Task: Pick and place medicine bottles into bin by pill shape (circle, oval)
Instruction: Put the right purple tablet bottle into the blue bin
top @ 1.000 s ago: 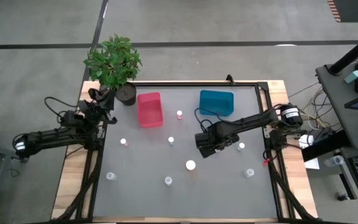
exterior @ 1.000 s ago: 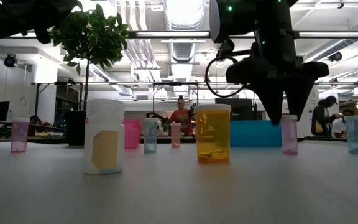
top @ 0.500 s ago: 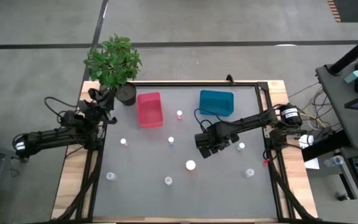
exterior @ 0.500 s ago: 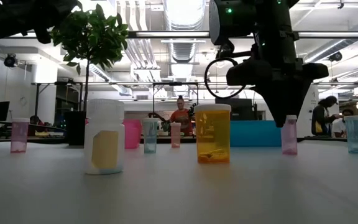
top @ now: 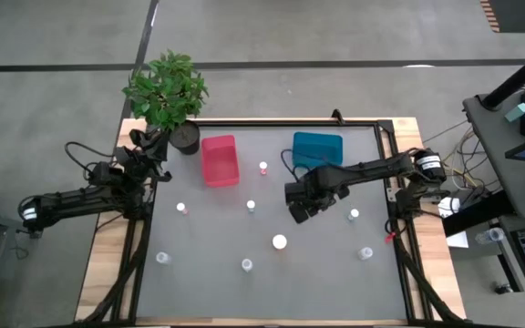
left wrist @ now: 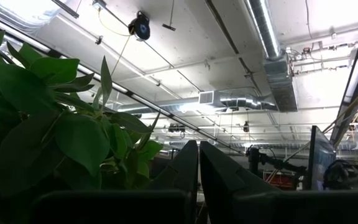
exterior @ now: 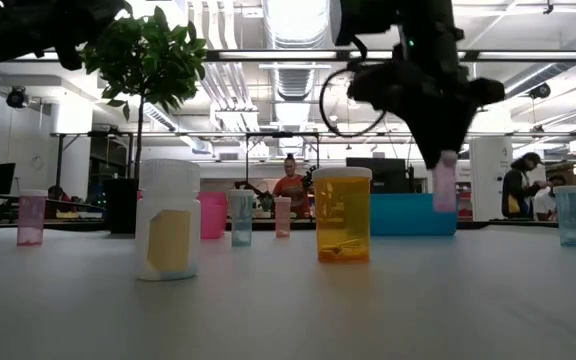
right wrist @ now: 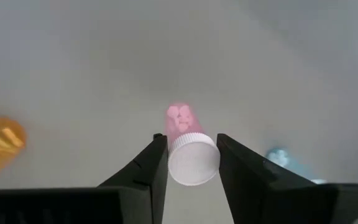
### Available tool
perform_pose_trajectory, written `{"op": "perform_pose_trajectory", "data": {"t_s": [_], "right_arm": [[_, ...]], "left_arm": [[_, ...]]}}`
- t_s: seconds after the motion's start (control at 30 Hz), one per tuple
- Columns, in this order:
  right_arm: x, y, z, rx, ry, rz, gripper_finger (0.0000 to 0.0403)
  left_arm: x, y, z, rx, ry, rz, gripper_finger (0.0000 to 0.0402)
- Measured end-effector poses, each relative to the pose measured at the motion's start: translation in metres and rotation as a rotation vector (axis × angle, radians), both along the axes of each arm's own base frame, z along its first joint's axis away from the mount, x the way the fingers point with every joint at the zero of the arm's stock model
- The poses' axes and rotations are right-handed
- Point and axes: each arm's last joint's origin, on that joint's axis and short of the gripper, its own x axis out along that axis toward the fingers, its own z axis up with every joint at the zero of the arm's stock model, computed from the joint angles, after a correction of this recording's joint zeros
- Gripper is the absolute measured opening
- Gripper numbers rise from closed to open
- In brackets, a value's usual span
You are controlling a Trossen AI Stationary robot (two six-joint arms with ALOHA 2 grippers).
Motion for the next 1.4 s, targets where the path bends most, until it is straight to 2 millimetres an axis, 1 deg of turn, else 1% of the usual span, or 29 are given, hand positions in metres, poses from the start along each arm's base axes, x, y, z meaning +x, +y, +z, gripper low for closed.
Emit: {"op": "perform_pose_trajectory", "data": {"t_s": [0.13,0.23,0.33,0.47,0.6,0.77,0.93,1.13,1.4], "right_arm": [[0.006,-0.024,0.023,-0.003,-0.041,0.033,0.0115],[0.01,-0.048,0.037,-0.016,-0.098,0.065,0.0113],[0.01,-0.074,0.048,-0.043,-0.133,0.083,0.0113],[0.003,-0.113,0.058,-0.078,-0.158,0.084,0.0113],[-0.007,-0.15,0.061,-0.124,-0.144,0.081,0.0113],[-0.022,-0.189,0.054,-0.133,-0.109,0.054,0.0112],[-0.029,-0.214,0.039,-0.117,-0.071,0.047,0.0112],[-0.03,-0.233,0.018,-0.085,-0.027,0.06,0.0112],[-0.024,-0.248,-0.008,-0.057,0.007,0.083,0.0112]], "left_arm": [[0.0,0.0,0.001,0.003,-0.008,0.001,0.0],[-0.001,0.0,0.001,0.003,-0.009,0.001,0.0],[-0.001,0.0,0.001,0.006,-0.017,0.001,0.0],[-0.001,0.0,0.001,0.006,-0.017,0.001,0.0],[-0.001,0.0,0.001,0.006,-0.018,0.001,0.0],[-0.001,0.0,0.002,0.007,-0.021,0.001,0.0],[-0.001,0.0,0.002,0.007,-0.023,0.001,0.0],[-0.001,0.0,0.002,0.007,-0.023,0.001,0.0],[-0.001,0.0,0.002,0.007,-0.023,0.001,0.0]]}}
